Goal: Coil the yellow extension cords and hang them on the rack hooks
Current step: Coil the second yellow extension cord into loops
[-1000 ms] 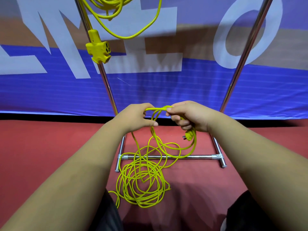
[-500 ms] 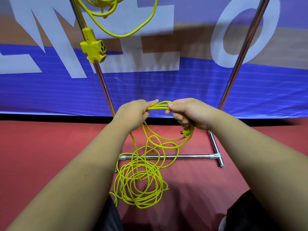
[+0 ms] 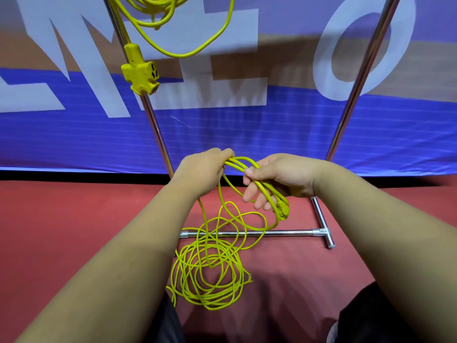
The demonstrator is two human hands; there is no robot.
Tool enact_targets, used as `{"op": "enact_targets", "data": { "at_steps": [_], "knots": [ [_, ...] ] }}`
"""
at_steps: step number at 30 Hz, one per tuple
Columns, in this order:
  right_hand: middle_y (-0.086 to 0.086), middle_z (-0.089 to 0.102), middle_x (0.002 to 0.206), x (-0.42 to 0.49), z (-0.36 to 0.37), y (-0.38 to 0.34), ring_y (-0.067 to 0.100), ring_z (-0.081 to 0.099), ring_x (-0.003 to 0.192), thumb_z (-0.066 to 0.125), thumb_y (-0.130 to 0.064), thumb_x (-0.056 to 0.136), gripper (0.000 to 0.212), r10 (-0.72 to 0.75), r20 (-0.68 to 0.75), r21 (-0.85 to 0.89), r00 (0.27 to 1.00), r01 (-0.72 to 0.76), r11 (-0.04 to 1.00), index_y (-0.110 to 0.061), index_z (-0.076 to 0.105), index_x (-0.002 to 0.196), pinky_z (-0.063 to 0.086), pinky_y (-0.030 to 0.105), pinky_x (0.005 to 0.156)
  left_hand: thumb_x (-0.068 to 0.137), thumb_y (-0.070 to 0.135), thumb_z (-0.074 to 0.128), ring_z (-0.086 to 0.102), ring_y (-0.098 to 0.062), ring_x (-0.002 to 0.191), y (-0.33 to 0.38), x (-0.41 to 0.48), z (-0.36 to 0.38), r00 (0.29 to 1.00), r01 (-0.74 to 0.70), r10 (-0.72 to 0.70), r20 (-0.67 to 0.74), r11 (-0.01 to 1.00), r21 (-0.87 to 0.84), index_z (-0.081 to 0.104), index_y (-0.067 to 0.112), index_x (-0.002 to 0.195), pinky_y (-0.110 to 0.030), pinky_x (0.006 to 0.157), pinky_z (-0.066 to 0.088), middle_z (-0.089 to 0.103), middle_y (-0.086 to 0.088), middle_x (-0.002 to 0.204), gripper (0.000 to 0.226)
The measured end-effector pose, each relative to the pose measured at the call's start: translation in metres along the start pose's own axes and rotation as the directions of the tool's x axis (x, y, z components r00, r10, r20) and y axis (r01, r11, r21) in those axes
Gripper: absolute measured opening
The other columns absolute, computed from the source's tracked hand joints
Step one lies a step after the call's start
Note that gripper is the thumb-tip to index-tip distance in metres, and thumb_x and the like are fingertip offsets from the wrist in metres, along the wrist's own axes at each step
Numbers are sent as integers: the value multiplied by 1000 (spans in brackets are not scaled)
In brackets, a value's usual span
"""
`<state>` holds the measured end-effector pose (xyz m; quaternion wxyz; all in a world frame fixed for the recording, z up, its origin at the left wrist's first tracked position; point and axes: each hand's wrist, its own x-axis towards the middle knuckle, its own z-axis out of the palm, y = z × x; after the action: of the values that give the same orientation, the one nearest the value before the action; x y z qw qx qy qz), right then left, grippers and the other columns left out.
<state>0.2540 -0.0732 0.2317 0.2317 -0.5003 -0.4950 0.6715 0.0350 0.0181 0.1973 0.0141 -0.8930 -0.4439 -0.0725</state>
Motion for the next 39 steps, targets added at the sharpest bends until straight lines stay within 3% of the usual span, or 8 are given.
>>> {"op": "enact_targets", "data": {
  "at_steps": [5,8,12,16,20,25,35,39],
  "knots": [
    [24,76,94,-2,1,2,38,78,80,56,-27,108,26,-7,16,28,1000,6,1000,-4,66,111,65,45,70,100,20,44,62,-28,88,2,0,2,1000,-16,15,-16,999,-28,43,36,125,-45,72,55,59,6,109,30],
    [19,72,85,1,1,5,35,75,76,58,-30,108,24,-46,-17,50,999,47,998,-7,66,106,64,53,79,103,26,46,64,-26,93,1,1,4,997,62,-67,-29,983,-171,46,31,129,-44,76,55,67,6,109,27],
    [3,58,70,7,0,6,19,59,57,53,-30,111,22,-138,-78,118,987,147,982,-13,62,100,61,41,66,105,35,50,65,-22,81,-13,2,11,982,174,-187,-4,922,-345,50,28,122,-42,70,55,70,2,93,18],
    [-6,39,64,11,-3,5,10,34,47,50,-32,112,24,-183,-205,272,961,236,933,-13,58,100,42,29,50,102,39,59,59,-17,77,-31,0,22,964,264,-233,124,880,-395,56,26,107,-31,60,42,64,1,88,14],
    [-9,33,60,12,-7,2,7,23,43,48,-29,112,23,-141,-270,360,953,236,903,-13,57,98,26,24,43,102,38,59,61,-22,86,-45,-8,31,940,287,-208,270,911,-296,61,25,102,-34,67,43,65,2,90,13],
    [-11,29,58,12,-12,-3,6,20,42,49,-29,110,20,-103,-321,487,941,257,835,-14,54,98,20,22,38,103,38,58,63,-23,93,-65,-15,42,900,337,-244,360,915,-222,62,27,100,-36,79,49,69,1,95,12],
    [-11,31,55,7,-34,-2,7,21,41,48,-30,109,23,-59,-500,707,864,447,548,-17,56,92,18,23,39,103,33,58,66,-26,91,-83,-30,43,836,413,-323,443,903,-121,63,21,94,-39,84,53,70,-3,90,16],
    [-11,30,54,-1,-47,-1,7,20,43,47,-29,109,28,-38,-578,743,815,545,388,-16,58,87,14,23,45,103,25,58,67,-28,92,-95,-42,48,726,456,-454,517,880,132,68,11,100,-37,85,53,68,-6,92,18]
  ]
}}
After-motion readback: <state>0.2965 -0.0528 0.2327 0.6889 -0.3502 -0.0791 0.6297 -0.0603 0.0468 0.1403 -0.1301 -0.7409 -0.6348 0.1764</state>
